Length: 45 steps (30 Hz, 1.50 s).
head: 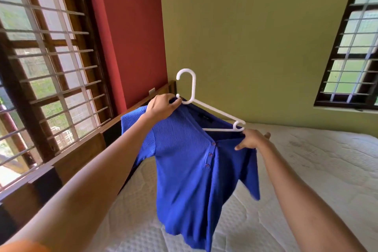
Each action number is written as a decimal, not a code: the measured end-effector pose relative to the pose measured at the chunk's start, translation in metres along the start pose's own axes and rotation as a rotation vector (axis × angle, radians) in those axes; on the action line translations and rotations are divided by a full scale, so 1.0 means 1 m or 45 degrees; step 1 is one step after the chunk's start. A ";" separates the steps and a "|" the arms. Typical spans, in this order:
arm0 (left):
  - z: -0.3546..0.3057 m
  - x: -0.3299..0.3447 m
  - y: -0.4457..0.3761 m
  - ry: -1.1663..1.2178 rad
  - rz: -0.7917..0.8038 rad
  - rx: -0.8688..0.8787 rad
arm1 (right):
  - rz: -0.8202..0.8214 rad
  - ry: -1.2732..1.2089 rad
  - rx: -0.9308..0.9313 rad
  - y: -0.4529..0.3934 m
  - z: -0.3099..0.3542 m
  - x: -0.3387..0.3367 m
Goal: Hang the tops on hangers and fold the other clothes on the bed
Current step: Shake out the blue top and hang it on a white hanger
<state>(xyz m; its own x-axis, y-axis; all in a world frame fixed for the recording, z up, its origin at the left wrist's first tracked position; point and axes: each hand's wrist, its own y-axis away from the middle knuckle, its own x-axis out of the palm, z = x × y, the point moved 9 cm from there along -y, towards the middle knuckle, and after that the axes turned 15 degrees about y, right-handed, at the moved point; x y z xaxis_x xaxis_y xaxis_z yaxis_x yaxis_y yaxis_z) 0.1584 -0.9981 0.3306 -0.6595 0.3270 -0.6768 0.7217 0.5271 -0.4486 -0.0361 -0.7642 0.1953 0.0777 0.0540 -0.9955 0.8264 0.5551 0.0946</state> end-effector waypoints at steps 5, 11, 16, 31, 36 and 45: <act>-0.012 -0.003 0.008 -0.203 -0.121 0.194 | -0.140 0.102 0.107 0.002 -0.019 -0.051; -0.013 0.003 -0.004 -0.015 -0.201 0.110 | -0.403 -0.119 -0.233 0.014 0.034 -0.097; -0.022 0.004 -0.006 0.066 -0.175 0.169 | -1.007 -0.319 -0.034 0.037 0.009 -0.143; -0.025 0.024 -0.005 0.252 -0.035 0.031 | -0.795 -0.378 -0.430 0.032 0.071 -0.127; -0.003 0.018 0.000 0.185 0.089 0.071 | -0.725 -0.225 -0.449 0.027 0.075 -0.134; 0.033 -0.005 0.006 -0.099 0.259 0.077 | -0.411 -0.343 -0.408 0.010 0.081 -0.124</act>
<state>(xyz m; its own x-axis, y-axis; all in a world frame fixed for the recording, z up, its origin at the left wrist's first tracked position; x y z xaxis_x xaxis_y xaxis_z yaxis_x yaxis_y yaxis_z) 0.1731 -1.0223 0.3126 -0.4824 0.3595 -0.7988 0.8512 0.4077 -0.3306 0.0075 -0.8322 0.3196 0.0229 -0.3536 -0.9351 0.6229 0.7366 -0.2633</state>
